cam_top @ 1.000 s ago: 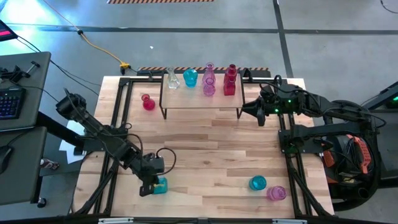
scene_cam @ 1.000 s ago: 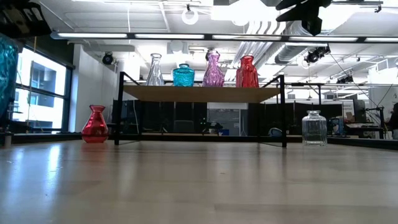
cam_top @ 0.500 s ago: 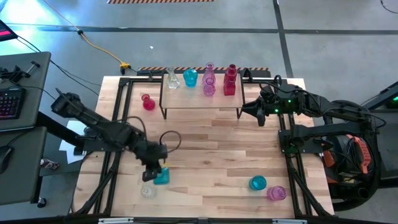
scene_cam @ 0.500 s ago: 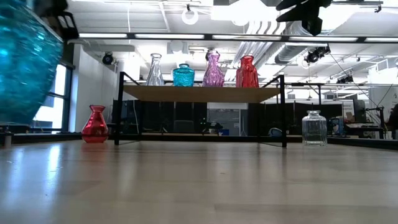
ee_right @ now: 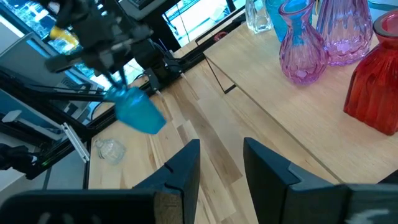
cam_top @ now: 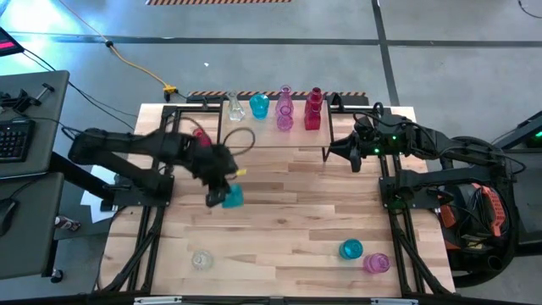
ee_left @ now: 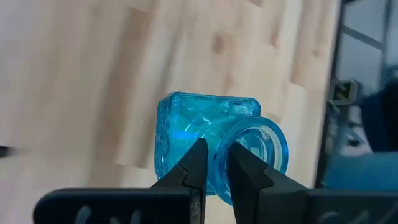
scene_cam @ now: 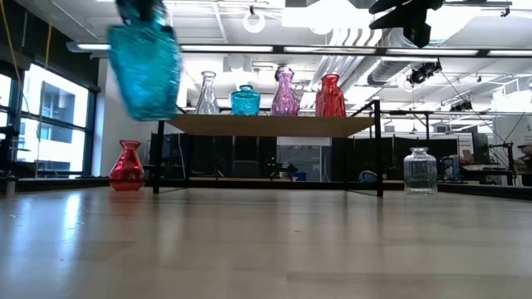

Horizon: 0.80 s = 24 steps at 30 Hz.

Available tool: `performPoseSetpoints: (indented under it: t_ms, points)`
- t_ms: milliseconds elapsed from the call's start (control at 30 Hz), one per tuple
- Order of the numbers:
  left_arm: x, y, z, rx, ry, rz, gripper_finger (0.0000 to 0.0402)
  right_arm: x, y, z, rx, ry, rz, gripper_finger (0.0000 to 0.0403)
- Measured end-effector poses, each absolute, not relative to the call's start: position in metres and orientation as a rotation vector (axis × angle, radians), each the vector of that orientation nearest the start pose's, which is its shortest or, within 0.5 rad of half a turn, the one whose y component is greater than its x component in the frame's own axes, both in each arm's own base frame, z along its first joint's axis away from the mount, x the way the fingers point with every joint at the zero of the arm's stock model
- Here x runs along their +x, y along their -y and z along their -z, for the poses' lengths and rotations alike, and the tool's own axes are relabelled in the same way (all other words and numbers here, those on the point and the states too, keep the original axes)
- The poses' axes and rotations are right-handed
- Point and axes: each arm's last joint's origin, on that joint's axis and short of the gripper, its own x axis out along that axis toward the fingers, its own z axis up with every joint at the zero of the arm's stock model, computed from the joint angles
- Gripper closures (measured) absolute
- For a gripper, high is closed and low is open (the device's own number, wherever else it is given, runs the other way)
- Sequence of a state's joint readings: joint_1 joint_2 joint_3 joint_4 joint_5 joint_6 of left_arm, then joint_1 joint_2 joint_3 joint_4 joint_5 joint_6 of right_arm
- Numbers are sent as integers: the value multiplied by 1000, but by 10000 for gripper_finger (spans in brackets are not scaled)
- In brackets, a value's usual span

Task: Sort vases onto shelf
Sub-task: Put the left blue flower vase on the shelf aligned with the other blue flower vase

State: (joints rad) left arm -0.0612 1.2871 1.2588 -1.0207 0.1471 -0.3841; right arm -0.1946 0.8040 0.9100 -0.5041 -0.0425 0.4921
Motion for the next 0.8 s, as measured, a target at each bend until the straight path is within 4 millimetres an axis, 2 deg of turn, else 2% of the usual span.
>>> performPoseSetpoints:
  t_ms: [367,633,800]
  points:
    - [268,-39,-350,-303,-1048,-127,369,160,30,-342,536,-351,246,299]
    - [290,-70,-375,-189,-1089,-183,368,160,30,-342,532,-351,246,299]
    - [303,-87,-383,-133,-1091,-194,367,160,30,-342,534,-350,250,299]
